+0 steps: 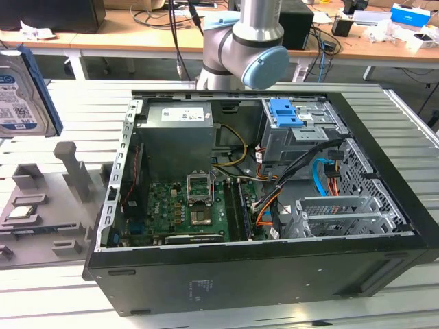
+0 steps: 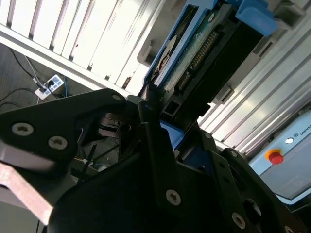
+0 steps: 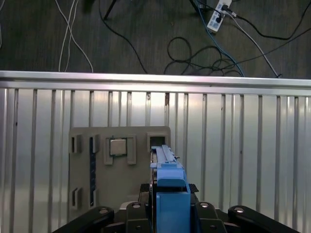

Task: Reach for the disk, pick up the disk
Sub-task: 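Pick up the disk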

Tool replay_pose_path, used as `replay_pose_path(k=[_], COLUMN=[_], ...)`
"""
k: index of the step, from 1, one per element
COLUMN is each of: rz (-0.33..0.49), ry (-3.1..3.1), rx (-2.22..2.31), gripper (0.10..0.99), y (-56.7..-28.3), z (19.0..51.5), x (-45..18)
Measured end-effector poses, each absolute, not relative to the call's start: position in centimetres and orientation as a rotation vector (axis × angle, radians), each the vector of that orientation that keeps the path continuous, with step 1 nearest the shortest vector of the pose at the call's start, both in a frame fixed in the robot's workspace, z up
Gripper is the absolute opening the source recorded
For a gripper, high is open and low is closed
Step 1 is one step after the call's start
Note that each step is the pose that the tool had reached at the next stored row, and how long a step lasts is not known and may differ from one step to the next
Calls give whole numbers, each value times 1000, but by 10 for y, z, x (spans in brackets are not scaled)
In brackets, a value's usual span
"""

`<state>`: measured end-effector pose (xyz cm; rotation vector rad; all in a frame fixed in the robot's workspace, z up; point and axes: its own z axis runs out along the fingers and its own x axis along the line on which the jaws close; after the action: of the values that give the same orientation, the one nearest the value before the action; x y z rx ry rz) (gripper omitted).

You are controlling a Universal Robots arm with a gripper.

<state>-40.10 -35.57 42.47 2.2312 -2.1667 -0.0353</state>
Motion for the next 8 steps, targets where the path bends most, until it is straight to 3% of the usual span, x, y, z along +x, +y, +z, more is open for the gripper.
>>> replay_pose_path(k=[8], rz=[-35], ry=[-2167], rx=[2231], gripper=[365], y=[-355], z=[442], x=[-401])
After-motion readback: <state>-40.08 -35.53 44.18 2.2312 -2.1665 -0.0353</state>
